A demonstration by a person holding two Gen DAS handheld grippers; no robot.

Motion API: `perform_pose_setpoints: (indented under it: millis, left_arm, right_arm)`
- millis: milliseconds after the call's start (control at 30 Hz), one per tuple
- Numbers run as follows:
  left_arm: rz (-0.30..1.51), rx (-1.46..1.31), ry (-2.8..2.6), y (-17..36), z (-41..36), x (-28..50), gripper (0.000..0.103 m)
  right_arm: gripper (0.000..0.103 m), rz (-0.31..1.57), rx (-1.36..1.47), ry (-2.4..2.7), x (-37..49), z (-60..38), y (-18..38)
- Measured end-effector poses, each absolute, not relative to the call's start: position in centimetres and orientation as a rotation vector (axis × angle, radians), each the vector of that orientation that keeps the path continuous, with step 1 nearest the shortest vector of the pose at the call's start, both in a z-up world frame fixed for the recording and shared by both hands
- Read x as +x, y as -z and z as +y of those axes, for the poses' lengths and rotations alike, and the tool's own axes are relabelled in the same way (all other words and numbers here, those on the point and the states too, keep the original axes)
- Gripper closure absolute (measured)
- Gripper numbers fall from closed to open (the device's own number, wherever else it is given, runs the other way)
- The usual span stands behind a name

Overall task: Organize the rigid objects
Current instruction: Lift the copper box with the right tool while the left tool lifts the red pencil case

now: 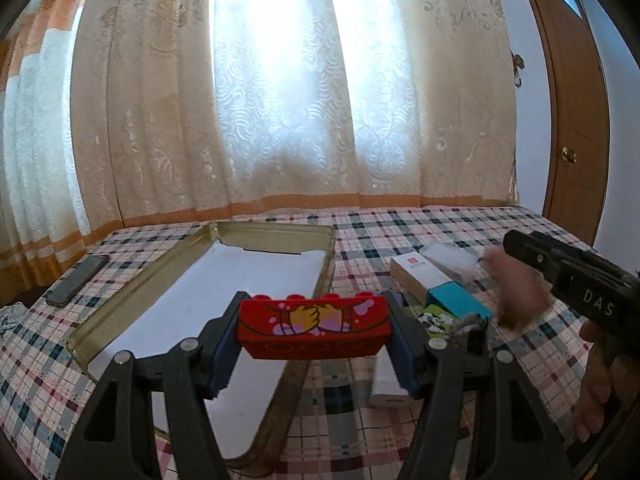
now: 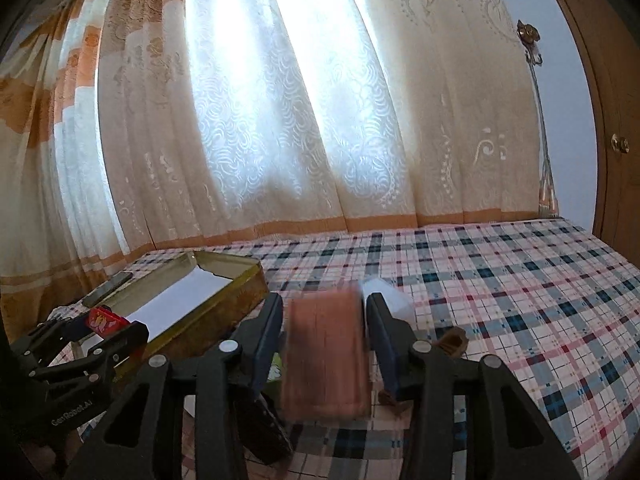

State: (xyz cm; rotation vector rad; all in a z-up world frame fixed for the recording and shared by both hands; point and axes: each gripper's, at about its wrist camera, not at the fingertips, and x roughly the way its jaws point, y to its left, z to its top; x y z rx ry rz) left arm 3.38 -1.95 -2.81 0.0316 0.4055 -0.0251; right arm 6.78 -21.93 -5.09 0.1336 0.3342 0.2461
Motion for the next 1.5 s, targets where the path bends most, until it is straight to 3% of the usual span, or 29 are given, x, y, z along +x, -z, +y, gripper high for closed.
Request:
perform_pose_setpoints:
  millis: [333, 467, 600, 1000, 1067, 1300, 1500]
  left_arm:
    - [0.404, 0.010, 0.016, 2.8, -1.2, 3.4, 0.039]
    - [0.390, 0.008, 0.013, 2.7, -1.1, 3.0, 0.039]
    - [0.394, -0.008, 0.011, 2.7, -0.6, 2.8, 0.039]
    - [0.420, -0.052, 0.013, 2.9, 0.4, 3.2, 0.039]
    - [0.419, -0.050, 0.013, 3.0, 0.3, 3.3, 0.039]
    - [0.414, -0.056, 0.011, 3.1, 0.4, 3.2, 0.039]
    - [0.412, -0.053, 0.007, 3.1, 0.6, 3.1, 0.039]
  right_arm:
    - [0.060, 0.377, 0.110, -0.223, 7.2, -22.5, 5.3]
    - [0.059, 0.481, 0.130, -0.202, 8.1, -24.6, 5.8]
    - [0.046, 0.616, 0.037, -0.239, 8.4, -23.9, 7.0]
    - [0.045, 0.843, -0.045, -0.324, 9.6, -21.5, 10.7]
    - [0.055, 0.828, -0.059, -0.324, 9.3, -21.3, 10.5]
    - [0.055, 0.738, -0.004, -0.330, 7.9, -21.9, 8.8]
    - [0.055, 0.543, 0.051, -0.308, 6.8, -22.8, 5.5]
